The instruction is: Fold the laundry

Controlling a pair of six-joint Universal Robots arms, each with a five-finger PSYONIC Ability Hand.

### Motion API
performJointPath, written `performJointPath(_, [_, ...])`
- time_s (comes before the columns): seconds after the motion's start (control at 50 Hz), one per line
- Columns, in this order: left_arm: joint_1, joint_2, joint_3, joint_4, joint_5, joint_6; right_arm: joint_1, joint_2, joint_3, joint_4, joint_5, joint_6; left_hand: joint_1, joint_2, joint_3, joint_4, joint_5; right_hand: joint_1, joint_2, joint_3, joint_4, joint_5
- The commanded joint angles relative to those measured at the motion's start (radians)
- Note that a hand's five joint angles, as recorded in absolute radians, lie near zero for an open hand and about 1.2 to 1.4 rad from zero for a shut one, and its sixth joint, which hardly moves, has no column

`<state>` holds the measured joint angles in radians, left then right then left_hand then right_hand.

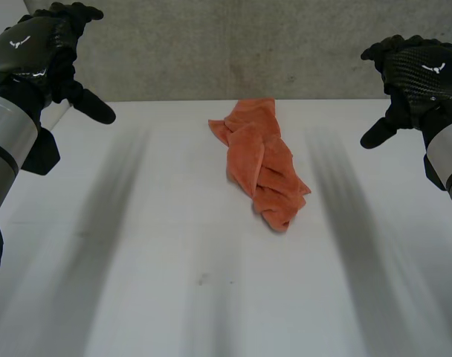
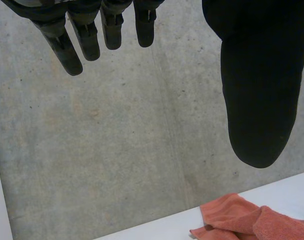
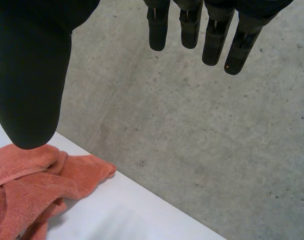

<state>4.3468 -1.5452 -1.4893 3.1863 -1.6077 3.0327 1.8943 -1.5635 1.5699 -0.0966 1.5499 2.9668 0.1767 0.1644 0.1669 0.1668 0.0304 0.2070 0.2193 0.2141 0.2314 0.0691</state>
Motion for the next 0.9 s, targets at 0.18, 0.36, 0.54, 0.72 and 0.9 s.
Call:
performJointPath(0.18, [-0.001,-0.022,-0.003,0.027,0.000,0.000,0.042,0.140,-0.005,0.009,-0.063,0.008,-0.002,0.010,0.008,0.008,-0.030,-0.032,-0.045,-0.040,-0.057,-0.069])
performJointPath(0.36, [-0.003,-0.059,-0.005,0.026,-0.001,0.002,0.074,0.358,-0.105,-0.021,-0.068,0.086,-0.002,0.010,0.008,0.008,-0.030,-0.032,-0.045,-0.040,-0.057,-0.069])
performJointPath(0.54, [-0.003,-0.088,0.000,0.037,-0.001,0.002,0.103,0.707,-0.385,-0.058,-0.097,0.158,-0.002,0.010,0.008,0.008,-0.030,-0.032,-0.045,-0.040,-0.057,-0.069])
performJointPath(0.72, [-0.003,-0.116,-0.002,0.055,-0.003,0.002,0.109,0.959,-0.632,-0.049,-0.111,0.189,-0.002,0.010,0.008,0.008,-0.030,0.134,0.122,0.127,0.110,0.098])
performJointPath(0.9, [-0.003,-0.110,-0.002,0.055,-0.003,0.002,0.117,0.853,-0.697,-0.055,-0.116,0.192,-0.002,0.010,0.008,0.008,-0.030,1.189,1.177,1.182,1.165,1.153])
